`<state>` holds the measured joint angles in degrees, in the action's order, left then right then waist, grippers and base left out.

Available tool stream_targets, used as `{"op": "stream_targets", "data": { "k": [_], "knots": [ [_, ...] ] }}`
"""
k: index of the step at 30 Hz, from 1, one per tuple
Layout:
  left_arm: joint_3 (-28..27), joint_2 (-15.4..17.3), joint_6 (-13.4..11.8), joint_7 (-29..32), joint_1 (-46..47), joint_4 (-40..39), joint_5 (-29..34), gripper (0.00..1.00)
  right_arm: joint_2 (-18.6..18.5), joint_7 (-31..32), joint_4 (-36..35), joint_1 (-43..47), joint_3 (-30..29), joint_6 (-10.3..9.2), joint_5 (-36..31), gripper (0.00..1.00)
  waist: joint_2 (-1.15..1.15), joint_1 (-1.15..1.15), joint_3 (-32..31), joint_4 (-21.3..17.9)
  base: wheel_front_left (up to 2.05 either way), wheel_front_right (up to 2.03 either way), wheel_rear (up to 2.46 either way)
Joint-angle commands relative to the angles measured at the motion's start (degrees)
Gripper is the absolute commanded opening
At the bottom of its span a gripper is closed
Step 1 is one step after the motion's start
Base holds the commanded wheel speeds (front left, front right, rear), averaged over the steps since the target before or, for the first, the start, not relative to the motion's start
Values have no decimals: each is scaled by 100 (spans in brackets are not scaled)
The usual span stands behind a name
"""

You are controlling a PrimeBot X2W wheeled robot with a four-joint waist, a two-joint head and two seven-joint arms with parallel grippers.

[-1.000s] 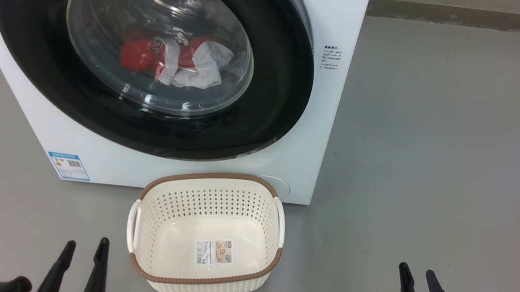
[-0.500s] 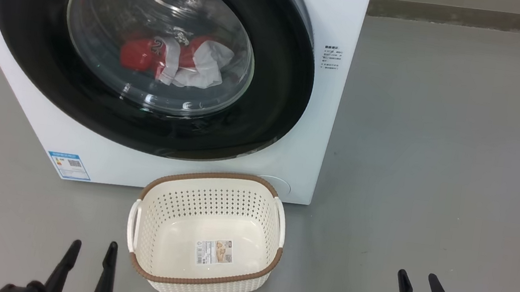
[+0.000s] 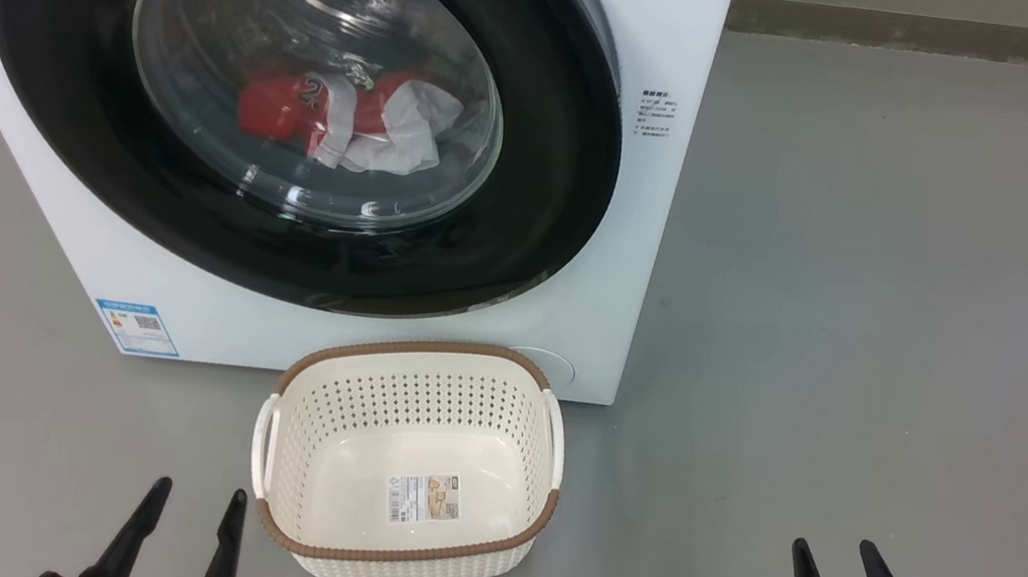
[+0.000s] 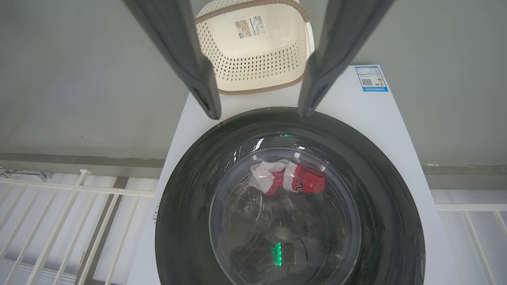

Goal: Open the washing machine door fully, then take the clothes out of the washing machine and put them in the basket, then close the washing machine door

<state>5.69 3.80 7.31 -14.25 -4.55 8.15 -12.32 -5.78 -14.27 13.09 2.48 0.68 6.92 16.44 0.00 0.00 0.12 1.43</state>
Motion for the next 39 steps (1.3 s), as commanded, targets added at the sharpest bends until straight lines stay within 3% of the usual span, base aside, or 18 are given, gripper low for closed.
{"op": "stream_targets", "data": {
  "k": [1, 27, 28, 29, 30, 31, 39],
  "knots": [
    [-171, 84, 18, -74, 97, -136, 112, 100, -49, -73, -179, -60, 98, 57, -135, 100, 0, 0, -2, 1, 0, 0, 0],
    [-324, 27, 18, -74, 139, 66, -208, 100, 16, -73, -242, -4, -131, 57, -20, 100, 0, 0, 4, 18, 0, 0, 0],
    [-323, 27, 18, -74, 140, 66, -207, 100, 15, -73, -242, -9, -123, 57, -15, 97, 0, 0, 3, 20, 0, 0, 0],
    [-322, 27, 18, -74, 142, 66, -206, 100, 14, -73, -243, -15, -112, 57, -5, 67, 0, 0, 1, 24, 0, 0, 0],
    [-320, 26, 18, -74, 143, 66, -206, 100, 14, -73, -253, -25, -96, 57, 21, 26, 0, 0, -1, 29, 0, 0, 0],
    [-317, 24, 18, -74, 143, 63, -205, 100, 17, -73, -277, -38, -75, 57, 53, 0, 0, 0, -2, 35, 0, 0, 0],
    [-275, 13, 18, -74, 165, 33, -208, 100, 118, -73, -432, -335, 118, 57, 793, 0, 0, 0, 38, 83, 0, 0, 0]
  ]
}}
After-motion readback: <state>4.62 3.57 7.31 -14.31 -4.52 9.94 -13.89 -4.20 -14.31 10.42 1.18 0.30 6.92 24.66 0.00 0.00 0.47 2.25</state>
